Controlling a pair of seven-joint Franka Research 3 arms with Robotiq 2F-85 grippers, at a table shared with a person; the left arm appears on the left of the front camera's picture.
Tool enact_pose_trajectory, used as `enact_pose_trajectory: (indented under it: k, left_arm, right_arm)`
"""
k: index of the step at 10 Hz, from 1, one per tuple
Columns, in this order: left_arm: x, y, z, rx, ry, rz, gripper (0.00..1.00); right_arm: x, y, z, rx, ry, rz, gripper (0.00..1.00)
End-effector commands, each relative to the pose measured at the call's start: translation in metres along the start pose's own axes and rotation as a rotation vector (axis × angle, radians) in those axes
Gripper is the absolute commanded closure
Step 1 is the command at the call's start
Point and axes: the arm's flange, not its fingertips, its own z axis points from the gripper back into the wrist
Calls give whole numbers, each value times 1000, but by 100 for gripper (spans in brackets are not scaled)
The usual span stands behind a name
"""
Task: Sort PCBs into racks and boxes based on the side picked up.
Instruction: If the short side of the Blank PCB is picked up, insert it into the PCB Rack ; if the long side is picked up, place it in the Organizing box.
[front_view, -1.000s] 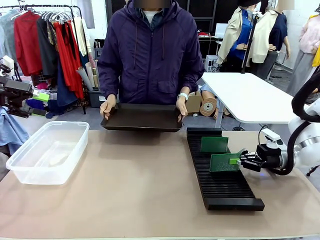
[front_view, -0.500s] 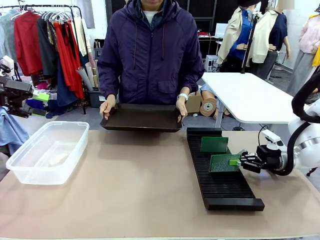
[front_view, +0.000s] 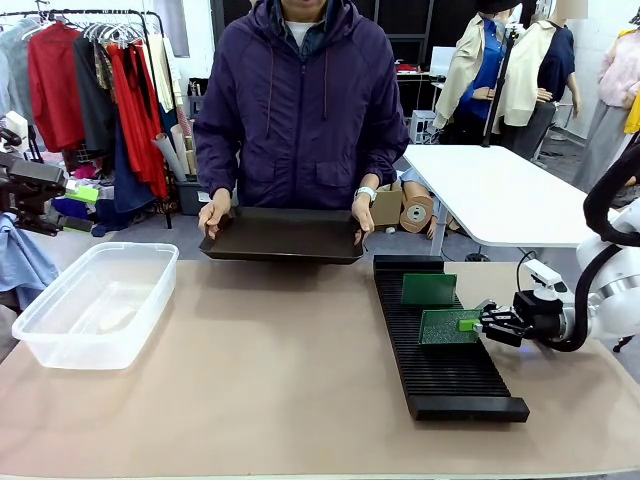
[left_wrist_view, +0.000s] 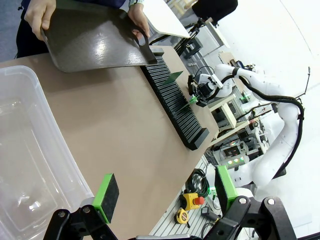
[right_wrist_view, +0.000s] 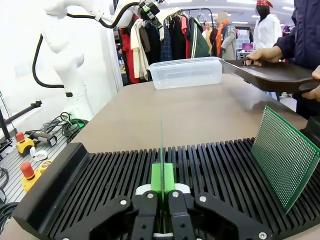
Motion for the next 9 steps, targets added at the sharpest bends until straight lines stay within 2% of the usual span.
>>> enact_pose_trajectory:
  k: [1,2,9]
  left_arm:
    - [0,-2,1,-8,0,-2,0]
    - [0,-2,1,-8,0,-2,0]
    - [0,-2,1,-8,0,-2,0]
  right_arm:
    - [-16,12,-6,-56,66,-15,100]
    - [0,0,0,0,0,0,100]
    - [0,0,0,0,0,0,100]
